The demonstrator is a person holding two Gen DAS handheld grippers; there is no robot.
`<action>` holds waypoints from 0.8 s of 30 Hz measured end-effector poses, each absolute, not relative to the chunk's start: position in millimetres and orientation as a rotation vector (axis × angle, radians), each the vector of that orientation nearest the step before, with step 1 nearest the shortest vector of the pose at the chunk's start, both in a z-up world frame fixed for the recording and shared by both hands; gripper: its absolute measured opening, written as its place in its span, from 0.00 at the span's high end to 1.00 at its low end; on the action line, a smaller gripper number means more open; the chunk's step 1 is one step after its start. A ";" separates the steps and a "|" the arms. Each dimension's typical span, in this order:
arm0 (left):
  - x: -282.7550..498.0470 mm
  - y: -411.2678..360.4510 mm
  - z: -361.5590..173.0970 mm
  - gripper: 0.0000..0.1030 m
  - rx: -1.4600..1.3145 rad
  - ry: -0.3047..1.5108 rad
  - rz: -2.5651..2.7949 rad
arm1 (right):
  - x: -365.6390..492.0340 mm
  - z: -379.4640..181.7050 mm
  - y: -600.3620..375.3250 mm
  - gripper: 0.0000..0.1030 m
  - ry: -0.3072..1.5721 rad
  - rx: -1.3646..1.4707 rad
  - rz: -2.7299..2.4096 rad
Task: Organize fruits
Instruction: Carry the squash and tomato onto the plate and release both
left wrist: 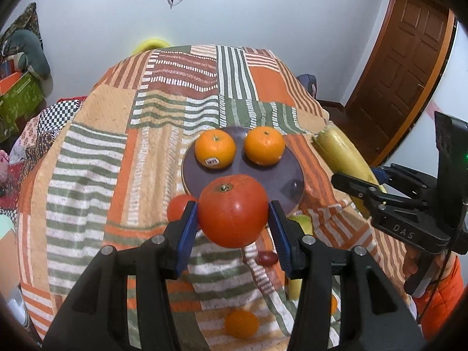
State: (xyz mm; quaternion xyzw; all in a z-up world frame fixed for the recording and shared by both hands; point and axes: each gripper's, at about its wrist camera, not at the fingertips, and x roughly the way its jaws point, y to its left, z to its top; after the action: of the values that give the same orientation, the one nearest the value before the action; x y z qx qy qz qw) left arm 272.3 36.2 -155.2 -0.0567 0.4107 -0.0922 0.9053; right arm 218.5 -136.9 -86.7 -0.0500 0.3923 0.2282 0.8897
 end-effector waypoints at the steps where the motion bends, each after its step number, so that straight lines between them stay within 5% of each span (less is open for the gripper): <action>1: 276.0 36.7 -155.3 0.53 -0.117 0.848 -0.190 | 222.6 -87.2 -132.9 0.68 0.812 -0.111 0.486; 24: 348.3 39.3 -205.6 0.53 -0.109 0.942 -0.165 | 272.0 -130.8 -77.6 0.68 0.851 -0.347 0.636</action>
State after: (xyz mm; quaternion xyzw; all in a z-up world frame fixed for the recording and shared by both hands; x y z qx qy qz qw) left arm 348.3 39.3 -205.6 -0.0523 0.4532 -0.0794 0.8863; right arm 272.0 -77.6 -130.8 -0.1646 0.4038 0.3015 0.8479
